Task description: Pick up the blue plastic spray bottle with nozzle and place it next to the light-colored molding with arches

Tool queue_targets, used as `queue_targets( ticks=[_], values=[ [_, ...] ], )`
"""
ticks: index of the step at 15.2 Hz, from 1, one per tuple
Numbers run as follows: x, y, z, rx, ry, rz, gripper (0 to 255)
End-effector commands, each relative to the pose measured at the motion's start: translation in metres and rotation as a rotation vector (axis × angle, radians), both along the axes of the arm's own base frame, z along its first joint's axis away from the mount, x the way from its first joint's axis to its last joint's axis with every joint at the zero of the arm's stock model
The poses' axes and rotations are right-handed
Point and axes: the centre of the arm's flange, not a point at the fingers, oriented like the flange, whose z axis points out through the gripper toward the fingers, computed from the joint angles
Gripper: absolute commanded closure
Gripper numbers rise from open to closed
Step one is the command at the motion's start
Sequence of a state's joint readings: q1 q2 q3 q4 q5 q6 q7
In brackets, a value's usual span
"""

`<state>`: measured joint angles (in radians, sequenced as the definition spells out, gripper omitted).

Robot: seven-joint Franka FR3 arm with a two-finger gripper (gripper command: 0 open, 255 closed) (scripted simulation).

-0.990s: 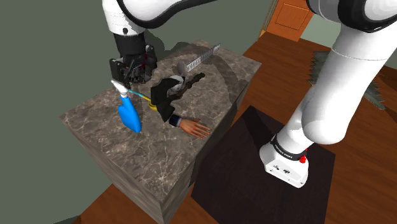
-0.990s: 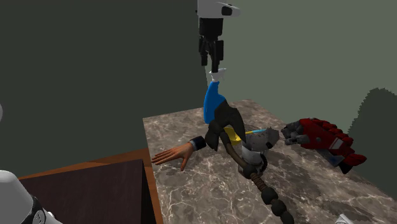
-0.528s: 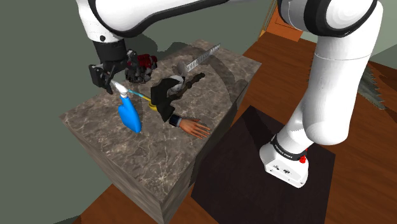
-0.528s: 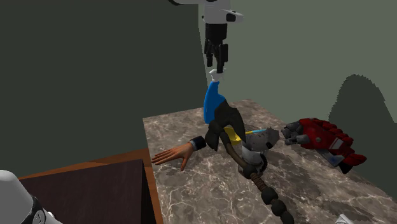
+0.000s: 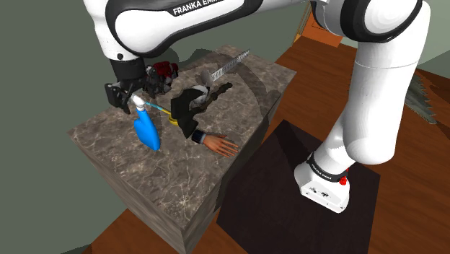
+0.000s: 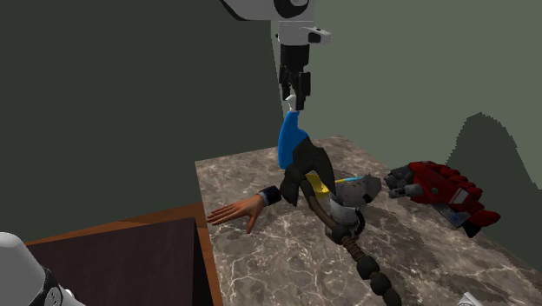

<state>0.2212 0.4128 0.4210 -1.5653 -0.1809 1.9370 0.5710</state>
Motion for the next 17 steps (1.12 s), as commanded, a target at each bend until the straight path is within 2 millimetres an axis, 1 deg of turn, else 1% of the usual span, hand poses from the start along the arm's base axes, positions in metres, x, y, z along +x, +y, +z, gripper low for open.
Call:
queue_targets(
  ticks=[1,4,5,14,17],
  values=[
    [0.0,0.0,0.0,0.0,0.0,0.0,0],
    [0.0,0.0,0.0,0.0,0.0,0.0,0],
    [0.0,0.0,0.0,0.0,0.0,0.0,255],
    [0.0,0.0,0.0,0.0,0.0,0.0,255],
    [0.0,0.0,0.015,0.0,0.0,0.0,255]
  ],
)
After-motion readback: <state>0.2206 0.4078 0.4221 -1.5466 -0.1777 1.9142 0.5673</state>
